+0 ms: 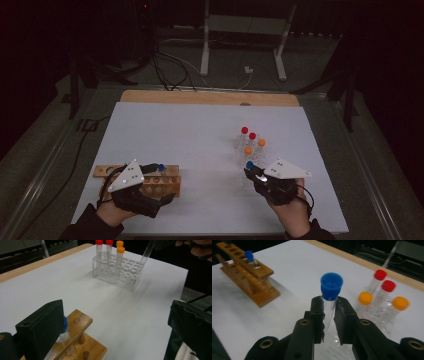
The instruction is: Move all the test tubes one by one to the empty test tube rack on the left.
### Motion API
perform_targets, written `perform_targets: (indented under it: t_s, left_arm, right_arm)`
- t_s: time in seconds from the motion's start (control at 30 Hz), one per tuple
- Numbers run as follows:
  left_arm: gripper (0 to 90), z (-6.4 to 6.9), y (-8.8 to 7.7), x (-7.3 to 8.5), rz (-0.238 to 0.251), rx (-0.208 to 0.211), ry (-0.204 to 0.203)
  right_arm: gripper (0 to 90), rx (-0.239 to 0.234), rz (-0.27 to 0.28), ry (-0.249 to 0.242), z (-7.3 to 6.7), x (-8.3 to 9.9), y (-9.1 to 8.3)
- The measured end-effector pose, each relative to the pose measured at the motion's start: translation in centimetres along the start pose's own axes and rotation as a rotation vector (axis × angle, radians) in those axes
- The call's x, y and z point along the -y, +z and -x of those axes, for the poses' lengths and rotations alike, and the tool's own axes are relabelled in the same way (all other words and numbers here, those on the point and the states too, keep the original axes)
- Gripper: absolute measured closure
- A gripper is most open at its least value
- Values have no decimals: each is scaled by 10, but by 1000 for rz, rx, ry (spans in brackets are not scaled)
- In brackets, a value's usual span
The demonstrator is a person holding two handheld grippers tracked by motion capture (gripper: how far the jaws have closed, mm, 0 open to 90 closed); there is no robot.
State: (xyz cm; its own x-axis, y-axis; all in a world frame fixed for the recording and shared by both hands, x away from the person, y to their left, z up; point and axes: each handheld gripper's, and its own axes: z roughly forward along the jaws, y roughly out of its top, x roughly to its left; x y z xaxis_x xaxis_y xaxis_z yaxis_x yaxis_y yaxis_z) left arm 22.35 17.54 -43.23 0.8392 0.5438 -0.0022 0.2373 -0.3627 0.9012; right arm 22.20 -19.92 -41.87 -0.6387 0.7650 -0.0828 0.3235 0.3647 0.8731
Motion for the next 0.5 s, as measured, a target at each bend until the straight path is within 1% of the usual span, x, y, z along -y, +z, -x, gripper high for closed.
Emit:
perform_targets:
  t_s: [0.23,0.27,0.3,0.37,0.4,0.43,0.5]
  left_arm:
    - [18,5,4,-4,0,34,6]
    - [18,5,4,-5,1,46,6]
    - [18,6,5,-6,1,45,6]
    - [18,8,7,-7,0,63,8]
    - [18,9,8,-8,2,65,9]
    - [18,10,10,-9,0,79,8]
    - [18,12,14,-9,-8,88,8]
  right_arm:
    - [770,-53,-17,-13,-13,4,8]
    - [771,-59,-22,-17,-14,4,10]
    - [770,-64,-28,-19,-16,5,11]
    - [770,-77,-31,-23,-20,6,13]
    - [770,-82,-35,-29,-21,6,14]
    - [770,-90,-38,-31,-23,6,16]
    - [770,-99,-43,-38,-26,7,18]
